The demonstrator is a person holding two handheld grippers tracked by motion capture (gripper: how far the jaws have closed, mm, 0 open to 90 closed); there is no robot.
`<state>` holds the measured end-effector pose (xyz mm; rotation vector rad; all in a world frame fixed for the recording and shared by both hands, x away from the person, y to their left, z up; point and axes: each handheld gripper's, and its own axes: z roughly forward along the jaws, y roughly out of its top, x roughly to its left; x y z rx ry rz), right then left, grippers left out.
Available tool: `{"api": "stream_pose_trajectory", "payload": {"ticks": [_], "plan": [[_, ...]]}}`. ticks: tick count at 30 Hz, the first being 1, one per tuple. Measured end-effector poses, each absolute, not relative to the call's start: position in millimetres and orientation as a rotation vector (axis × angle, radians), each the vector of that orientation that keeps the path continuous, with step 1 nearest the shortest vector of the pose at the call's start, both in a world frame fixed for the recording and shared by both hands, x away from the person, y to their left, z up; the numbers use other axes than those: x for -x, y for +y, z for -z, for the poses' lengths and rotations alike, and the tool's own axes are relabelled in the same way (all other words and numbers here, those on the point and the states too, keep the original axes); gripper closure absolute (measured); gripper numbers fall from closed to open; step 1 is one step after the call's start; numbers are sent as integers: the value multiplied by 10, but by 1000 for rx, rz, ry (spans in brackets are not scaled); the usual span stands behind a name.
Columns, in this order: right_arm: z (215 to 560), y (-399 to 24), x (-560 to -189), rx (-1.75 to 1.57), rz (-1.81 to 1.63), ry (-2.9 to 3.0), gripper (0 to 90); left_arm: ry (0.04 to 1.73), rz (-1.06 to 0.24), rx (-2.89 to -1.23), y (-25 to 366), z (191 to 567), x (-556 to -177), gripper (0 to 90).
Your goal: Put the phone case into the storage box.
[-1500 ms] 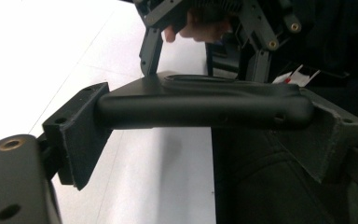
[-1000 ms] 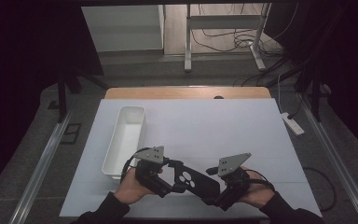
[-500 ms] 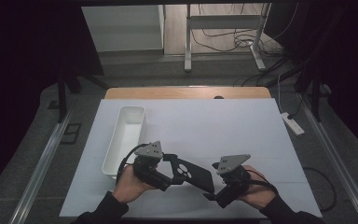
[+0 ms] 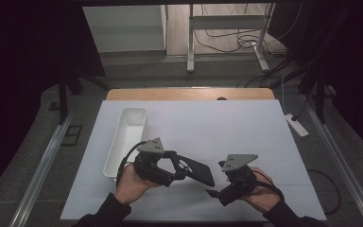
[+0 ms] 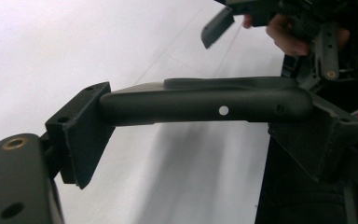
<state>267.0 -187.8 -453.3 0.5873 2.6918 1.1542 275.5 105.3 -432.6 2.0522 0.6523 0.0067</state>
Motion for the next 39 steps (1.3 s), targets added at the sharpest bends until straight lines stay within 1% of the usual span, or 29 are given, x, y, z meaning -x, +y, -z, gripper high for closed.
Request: {"api": "stream_pose_trajectory", "payload": {"ticks": [9,24,26,28,29,31,35,39], "plan": [[4563,-1801,-2618,-610,-1089,2696,0,707,22,-2046,995,4324,-2793,160],[4618,-1640,-2621,-660,-959,2662,0,705,52,-2033,915,4289,-2745,159],[4641,-1610,-2611,-636,-929,2651,21,702,57,-2029,901,4282,-2737,159],[4649,-1593,-2603,-625,-916,2639,60,703,65,-2026,887,4277,-2729,159],[4649,-1593,-2603,-625,-916,2639,60,703,65,-2026,887,4277,-2729,159],[4652,-1576,-2593,-618,-905,2623,127,701,79,-2025,876,4275,-2729,158],[4649,-1572,-2574,-592,-901,2593,292,715,98,-2013,872,4281,-2740,157],[4640,-1579,-2556,-568,-877,2567,489,732,111,-2007,874,4287,-2752,156]]}}
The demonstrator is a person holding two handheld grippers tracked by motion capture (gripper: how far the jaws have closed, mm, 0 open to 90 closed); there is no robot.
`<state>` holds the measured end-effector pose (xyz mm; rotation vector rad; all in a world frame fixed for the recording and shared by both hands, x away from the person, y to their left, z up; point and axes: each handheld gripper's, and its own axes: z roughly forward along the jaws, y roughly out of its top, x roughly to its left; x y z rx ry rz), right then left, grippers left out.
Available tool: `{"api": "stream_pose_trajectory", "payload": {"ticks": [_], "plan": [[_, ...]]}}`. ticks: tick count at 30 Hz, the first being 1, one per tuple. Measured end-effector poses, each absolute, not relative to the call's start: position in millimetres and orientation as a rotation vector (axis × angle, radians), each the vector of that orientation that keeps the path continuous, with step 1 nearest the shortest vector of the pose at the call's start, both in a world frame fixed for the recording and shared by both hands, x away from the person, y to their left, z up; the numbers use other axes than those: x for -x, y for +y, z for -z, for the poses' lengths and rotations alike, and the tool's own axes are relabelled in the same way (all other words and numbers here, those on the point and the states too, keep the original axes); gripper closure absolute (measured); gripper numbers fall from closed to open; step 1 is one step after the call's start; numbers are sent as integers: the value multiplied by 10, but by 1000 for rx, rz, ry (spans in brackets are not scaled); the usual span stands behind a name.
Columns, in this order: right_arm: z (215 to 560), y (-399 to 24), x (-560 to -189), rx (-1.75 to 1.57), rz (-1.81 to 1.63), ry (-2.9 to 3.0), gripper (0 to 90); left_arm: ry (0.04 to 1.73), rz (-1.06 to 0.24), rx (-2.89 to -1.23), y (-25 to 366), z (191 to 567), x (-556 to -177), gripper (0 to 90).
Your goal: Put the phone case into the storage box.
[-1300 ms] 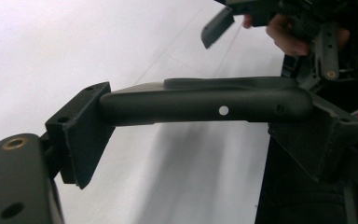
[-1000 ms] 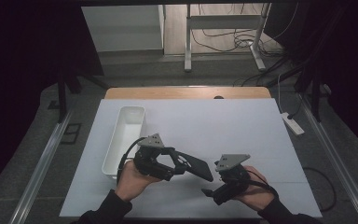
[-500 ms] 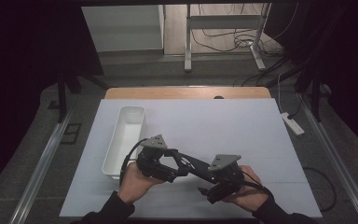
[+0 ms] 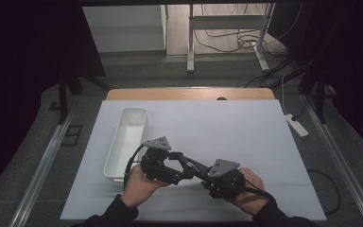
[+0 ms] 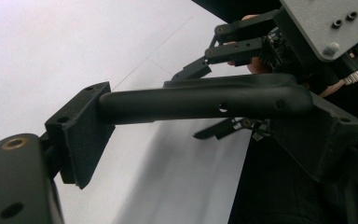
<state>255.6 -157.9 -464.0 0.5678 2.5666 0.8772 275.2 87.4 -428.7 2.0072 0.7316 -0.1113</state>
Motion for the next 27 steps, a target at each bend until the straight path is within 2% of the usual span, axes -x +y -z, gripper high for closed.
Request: {"api": "stream_pose_trajectory", "payload": {"ticks": [2,4,9,10,12,16,19,22,27], "plan": [[4640,-1576,-2550,-551,-874,2563,520,749,109,-2004,872,4291,-2758,155],[4649,-1543,-2506,-511,-843,2548,613,769,99,-2011,869,4291,-2767,151],[4653,-1484,-2439,-420,-774,2485,769,811,105,-2003,883,4292,-2789,130],[4653,-1484,-2439,-420,-774,2485,769,817,110,-2000,891,4294,-2801,130],[4640,-1481,-2430,-400,-770,2465,823,829,124,-1992,901,4300,-2818,120],[4629,-1494,-2447,-423,-757,2453,847,823,147,-1993,910,4328,-2849,122],[4626,-1517,-2471,-436,-752,2458,848,828,162,-1994,905,4341,-2867,74],[4623,-1536,-2493,-458,-761,2480,848,822,111,-2022,902,4327,-2854,29],[4598,-1585,-2521,-484,-812,2520,848,786,47,-2022,949,4302,-2826,12]]}}
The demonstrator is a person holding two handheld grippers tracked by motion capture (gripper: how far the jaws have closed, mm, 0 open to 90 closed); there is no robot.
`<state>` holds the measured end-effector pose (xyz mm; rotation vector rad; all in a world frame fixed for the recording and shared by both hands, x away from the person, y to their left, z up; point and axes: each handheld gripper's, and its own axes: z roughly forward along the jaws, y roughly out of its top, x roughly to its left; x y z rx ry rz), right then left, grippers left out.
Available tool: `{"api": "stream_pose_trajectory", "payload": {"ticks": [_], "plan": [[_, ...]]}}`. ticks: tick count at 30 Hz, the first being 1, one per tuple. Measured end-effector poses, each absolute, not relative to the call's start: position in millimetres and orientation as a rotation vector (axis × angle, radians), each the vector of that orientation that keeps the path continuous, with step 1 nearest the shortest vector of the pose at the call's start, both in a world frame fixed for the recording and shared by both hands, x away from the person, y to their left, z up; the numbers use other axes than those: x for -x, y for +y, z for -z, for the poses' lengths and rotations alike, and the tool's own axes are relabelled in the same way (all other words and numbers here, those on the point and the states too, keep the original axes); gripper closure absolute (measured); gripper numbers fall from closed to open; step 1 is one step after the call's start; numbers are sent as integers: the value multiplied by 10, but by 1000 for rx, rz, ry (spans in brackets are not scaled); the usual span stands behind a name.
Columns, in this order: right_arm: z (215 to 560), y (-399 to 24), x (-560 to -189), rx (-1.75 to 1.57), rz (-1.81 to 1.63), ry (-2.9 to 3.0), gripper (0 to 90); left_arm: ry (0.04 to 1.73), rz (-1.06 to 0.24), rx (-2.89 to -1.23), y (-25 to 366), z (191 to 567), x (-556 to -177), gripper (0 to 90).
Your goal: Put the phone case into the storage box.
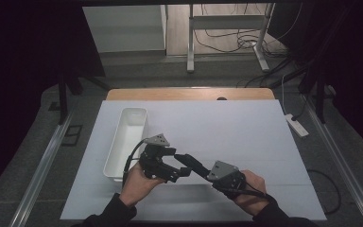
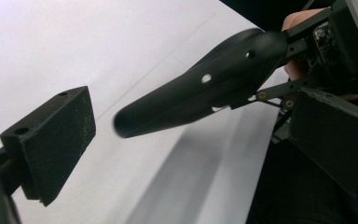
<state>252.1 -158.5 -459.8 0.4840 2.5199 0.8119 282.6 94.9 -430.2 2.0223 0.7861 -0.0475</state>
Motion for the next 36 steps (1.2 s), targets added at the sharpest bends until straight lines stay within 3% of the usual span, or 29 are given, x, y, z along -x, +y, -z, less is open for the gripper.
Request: {"api": "stream_pose_trajectory", "payload": {"ticks": [12,36], "plan": [[4533,-1773,-2620,-571,-1005,2642,848,698,-8,-2011,1066,4341,-2765,0],[4518,-1934,-2662,-524,-1294,2786,848,601,19,-1979,1174,4397,-2718,32]]}}
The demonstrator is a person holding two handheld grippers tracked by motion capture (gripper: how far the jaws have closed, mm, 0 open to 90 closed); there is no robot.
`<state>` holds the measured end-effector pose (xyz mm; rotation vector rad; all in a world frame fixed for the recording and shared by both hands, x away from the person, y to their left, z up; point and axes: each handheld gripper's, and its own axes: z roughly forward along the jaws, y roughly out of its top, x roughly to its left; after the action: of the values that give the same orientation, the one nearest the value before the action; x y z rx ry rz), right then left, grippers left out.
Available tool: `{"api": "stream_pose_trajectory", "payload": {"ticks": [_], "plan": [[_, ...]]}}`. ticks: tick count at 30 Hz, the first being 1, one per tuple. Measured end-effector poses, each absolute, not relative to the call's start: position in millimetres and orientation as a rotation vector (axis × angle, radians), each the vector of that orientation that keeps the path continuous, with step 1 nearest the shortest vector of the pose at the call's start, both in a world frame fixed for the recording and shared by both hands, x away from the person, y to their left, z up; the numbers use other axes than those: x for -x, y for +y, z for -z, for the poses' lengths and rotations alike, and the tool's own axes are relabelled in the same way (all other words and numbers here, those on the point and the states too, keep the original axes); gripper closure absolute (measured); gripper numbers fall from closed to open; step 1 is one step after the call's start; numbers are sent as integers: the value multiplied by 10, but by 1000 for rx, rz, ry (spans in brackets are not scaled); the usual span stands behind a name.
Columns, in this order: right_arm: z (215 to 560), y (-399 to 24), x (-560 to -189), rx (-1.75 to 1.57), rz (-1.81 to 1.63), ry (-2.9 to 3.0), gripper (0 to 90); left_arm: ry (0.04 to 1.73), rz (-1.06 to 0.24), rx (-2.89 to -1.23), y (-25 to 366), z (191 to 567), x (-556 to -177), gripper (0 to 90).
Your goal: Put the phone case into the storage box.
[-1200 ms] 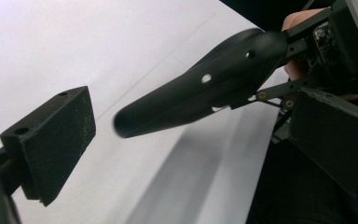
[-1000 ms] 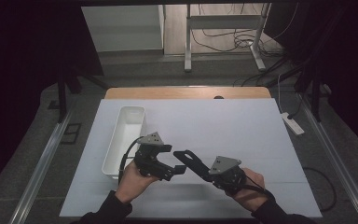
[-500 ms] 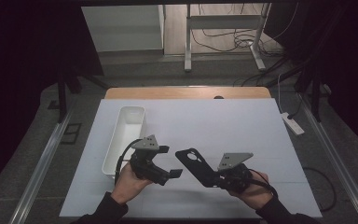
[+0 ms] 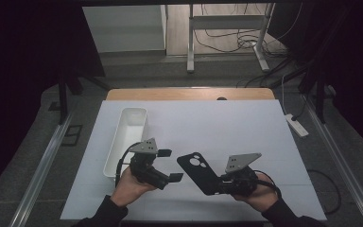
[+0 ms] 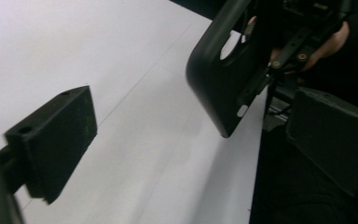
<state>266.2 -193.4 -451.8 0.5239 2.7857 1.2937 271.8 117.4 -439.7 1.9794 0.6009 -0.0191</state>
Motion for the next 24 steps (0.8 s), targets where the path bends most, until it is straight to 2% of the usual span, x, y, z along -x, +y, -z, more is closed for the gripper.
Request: {"api": "stream_pose_trajectory", "payload": {"ticks": [2,4,5,7,13,24], "plan": [[4517,-1926,-2654,-517,-1297,2788,848,597,31,-1975,1185,4396,-2715,75],[4516,-1922,-2650,-509,-1300,2786,848,599,29,-1973,1188,4395,-2713,171],[4516,-1922,-2650,-509,-1300,2786,848,602,31,-1973,1191,4393,-2714,171],[4516,-1921,-2645,-504,-1307,2785,848,581,57,-1968,1204,4394,-2714,277],[4512,-1913,-2635,-495,-1314,2782,847,583,78,-1955,1214,4380,-2711,483],[4503,-1914,-2633,-496,-1335,2767,848,603,99,-1919,1255,4388,-2729,701]]}}
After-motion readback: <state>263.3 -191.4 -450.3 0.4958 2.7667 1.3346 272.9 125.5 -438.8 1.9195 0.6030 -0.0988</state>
